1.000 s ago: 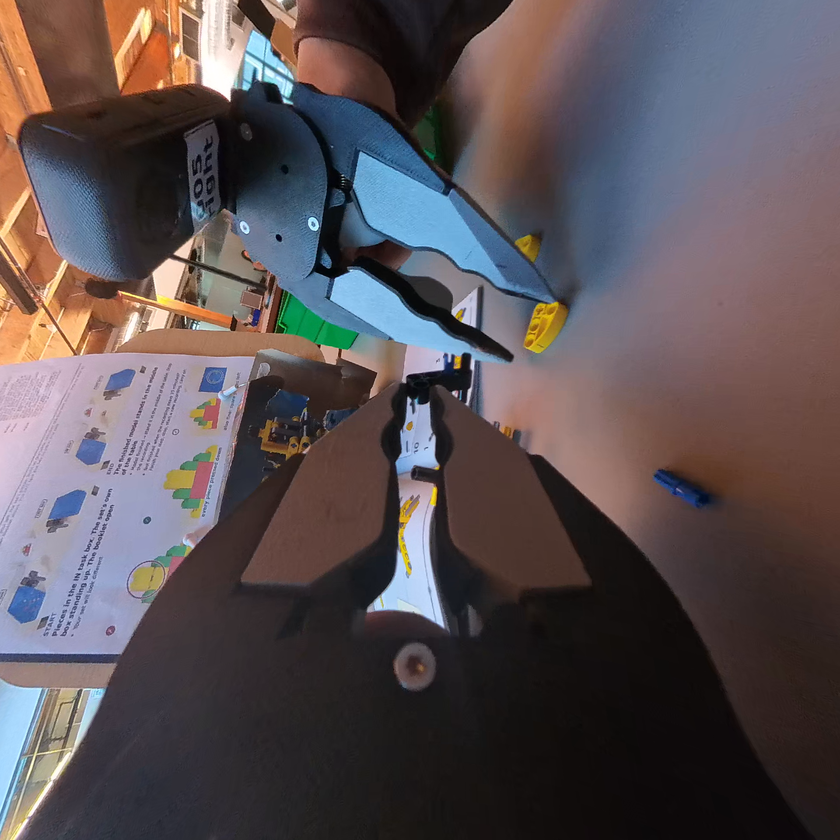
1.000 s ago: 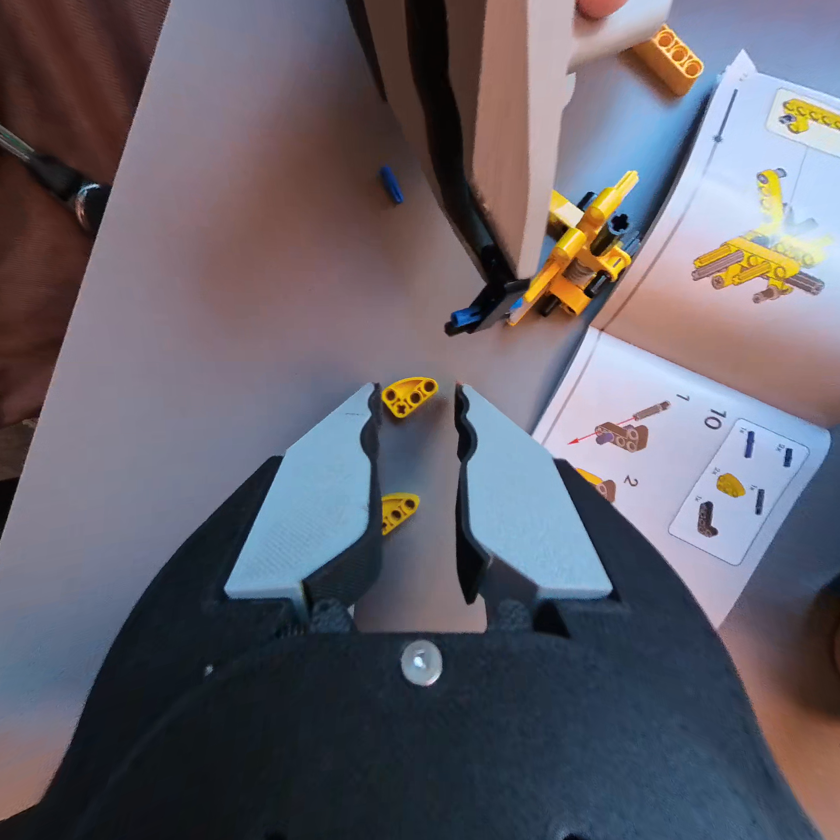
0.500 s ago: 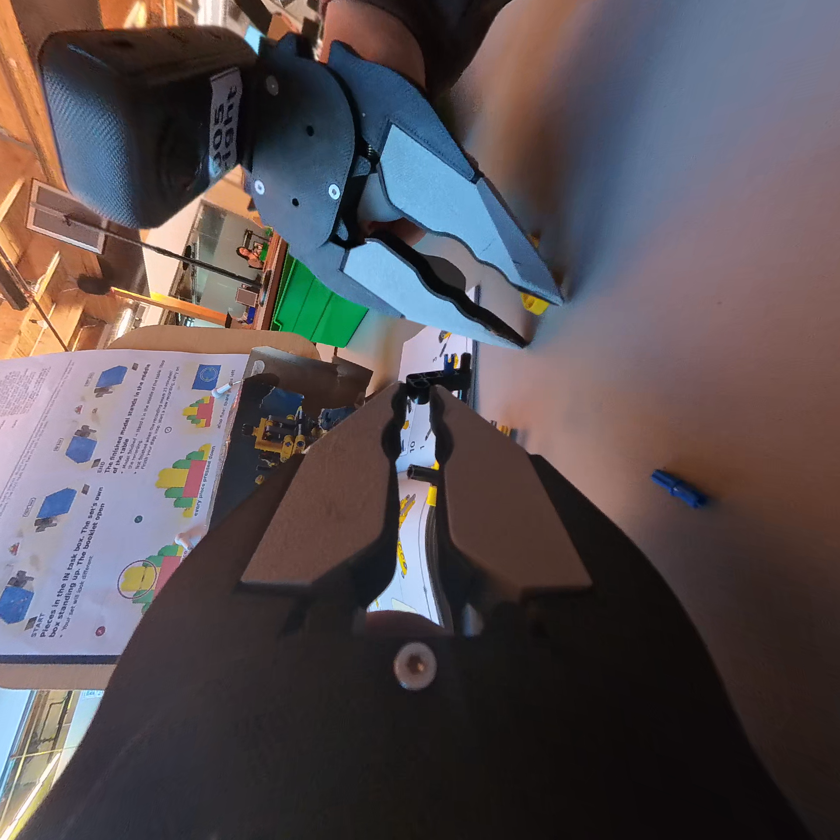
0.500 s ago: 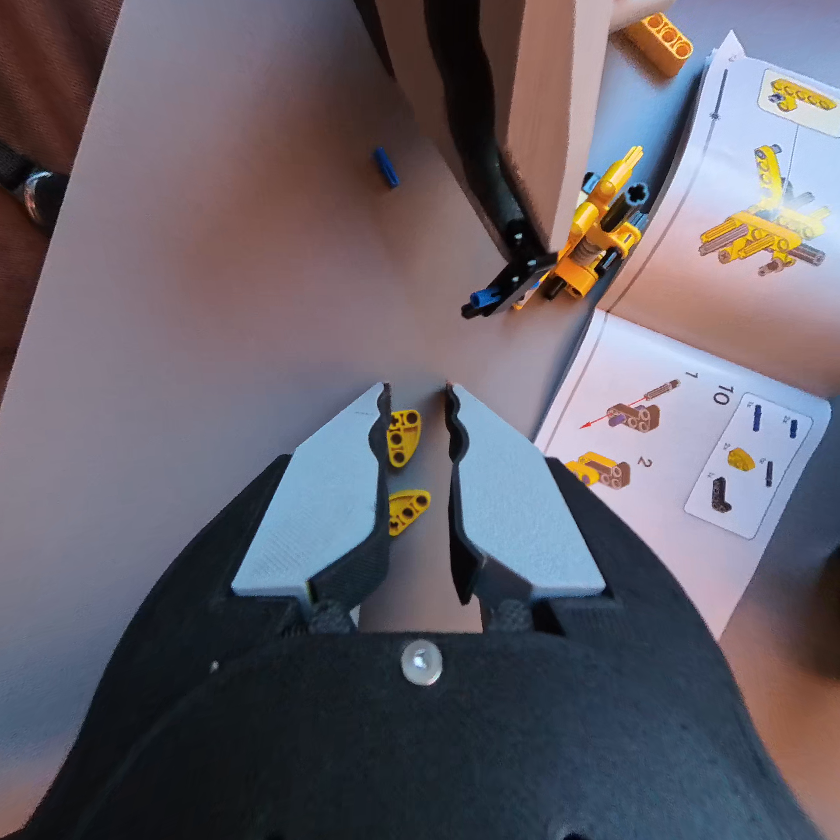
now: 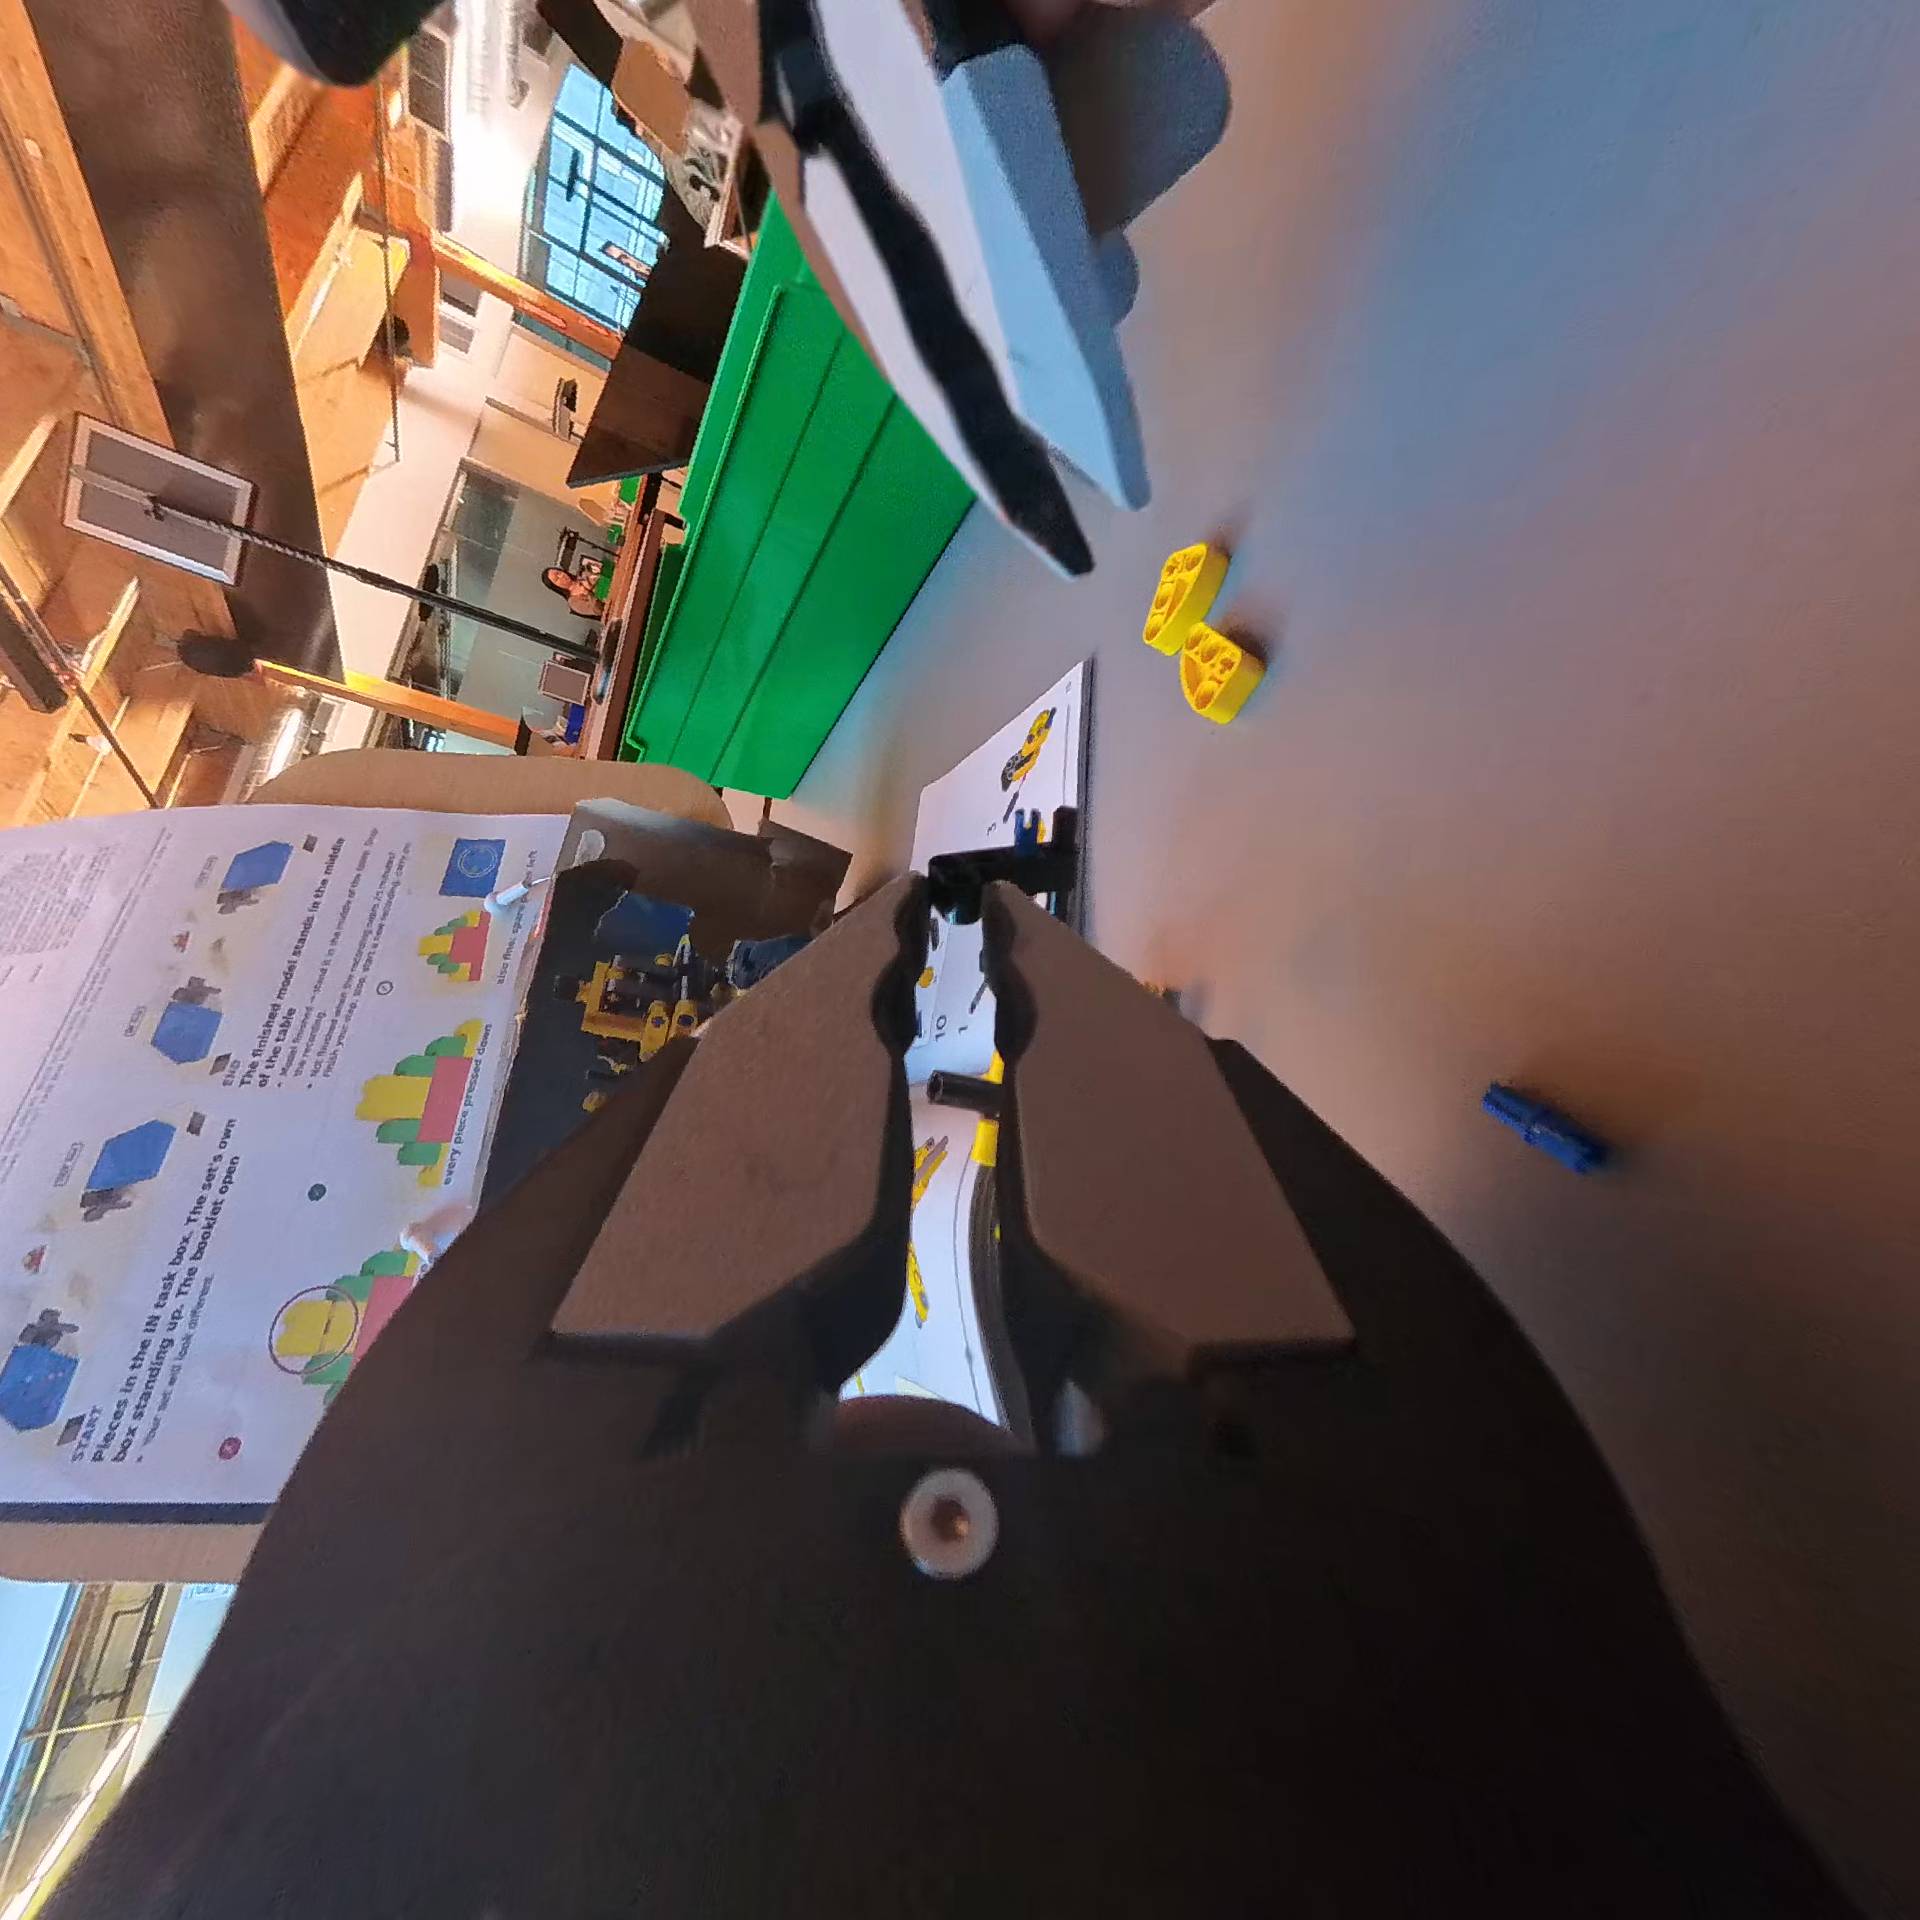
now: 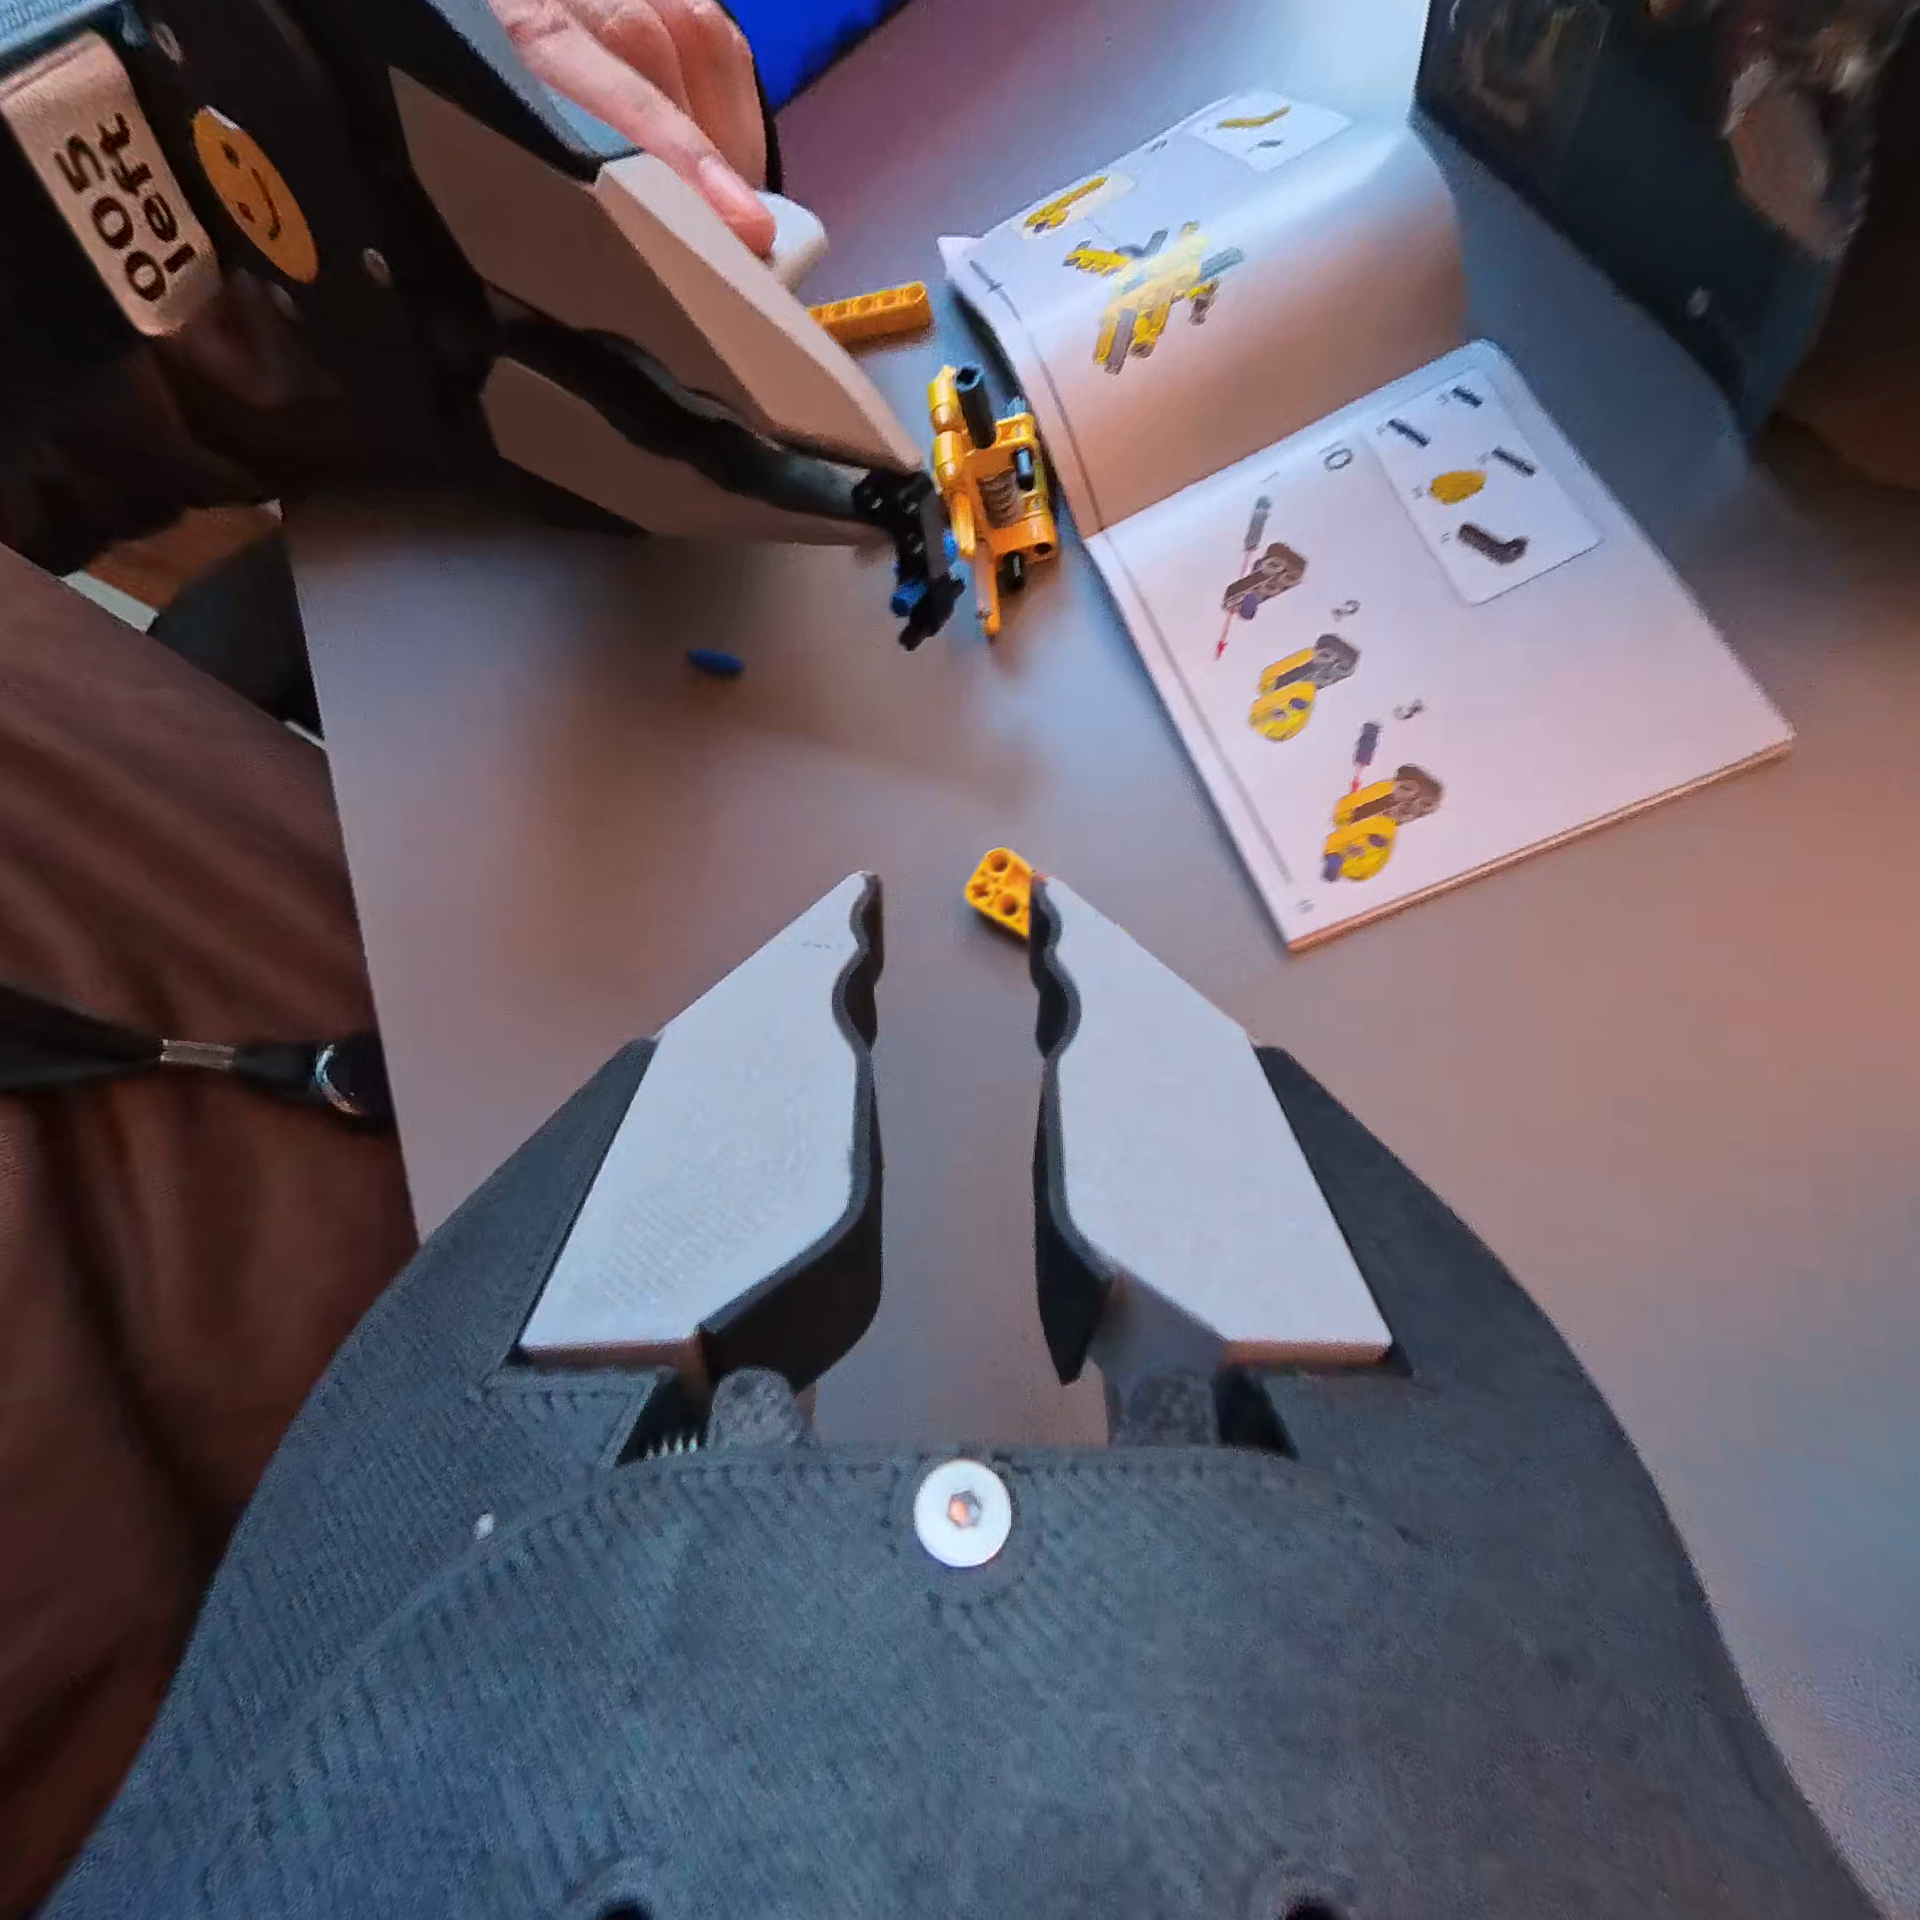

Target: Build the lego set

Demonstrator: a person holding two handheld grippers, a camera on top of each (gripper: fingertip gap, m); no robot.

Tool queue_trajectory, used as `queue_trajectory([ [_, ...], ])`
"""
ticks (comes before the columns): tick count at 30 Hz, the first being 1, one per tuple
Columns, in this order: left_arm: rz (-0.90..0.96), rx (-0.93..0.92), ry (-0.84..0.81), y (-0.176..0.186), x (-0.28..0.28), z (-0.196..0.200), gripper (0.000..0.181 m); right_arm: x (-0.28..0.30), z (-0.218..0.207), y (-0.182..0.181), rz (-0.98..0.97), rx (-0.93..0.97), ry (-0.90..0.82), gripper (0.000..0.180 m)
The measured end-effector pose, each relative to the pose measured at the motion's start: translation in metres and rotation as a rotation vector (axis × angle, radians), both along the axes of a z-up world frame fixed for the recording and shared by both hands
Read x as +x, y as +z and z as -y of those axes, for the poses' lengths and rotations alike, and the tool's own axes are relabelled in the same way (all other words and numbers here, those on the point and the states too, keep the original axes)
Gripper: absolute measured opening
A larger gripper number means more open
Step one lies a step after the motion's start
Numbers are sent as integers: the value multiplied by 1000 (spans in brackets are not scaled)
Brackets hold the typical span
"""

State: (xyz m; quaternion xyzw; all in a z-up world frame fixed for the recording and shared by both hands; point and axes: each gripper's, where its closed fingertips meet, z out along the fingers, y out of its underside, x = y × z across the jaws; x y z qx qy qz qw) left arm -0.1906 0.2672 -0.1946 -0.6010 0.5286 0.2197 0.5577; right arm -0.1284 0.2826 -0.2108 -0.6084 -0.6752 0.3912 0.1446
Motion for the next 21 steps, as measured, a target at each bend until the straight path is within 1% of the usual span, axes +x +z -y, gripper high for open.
queue_trajectory([
  [4, 0, 3, 1, 1, 0, 0, 6, 5, 9, -19, 63, 28, -22, 25],
  [7, -4, 10, 3, 2, 0, 0, 7, 6, -2, -36, 123, 94, -72, 25],
  [10, -11, 16, 5, 3, 0, 0, 6, 1, -7, -39, 109, 141, -81, 25],
  [14, -14, 21, 6, 4, -1, 1, 6, -7, -2, -38, 98, 76, -85, 27],
  [21, -12, 14, 5, 3, -1, 1, 6, -9, -5, -37, 111, 25, -178, 27],
])
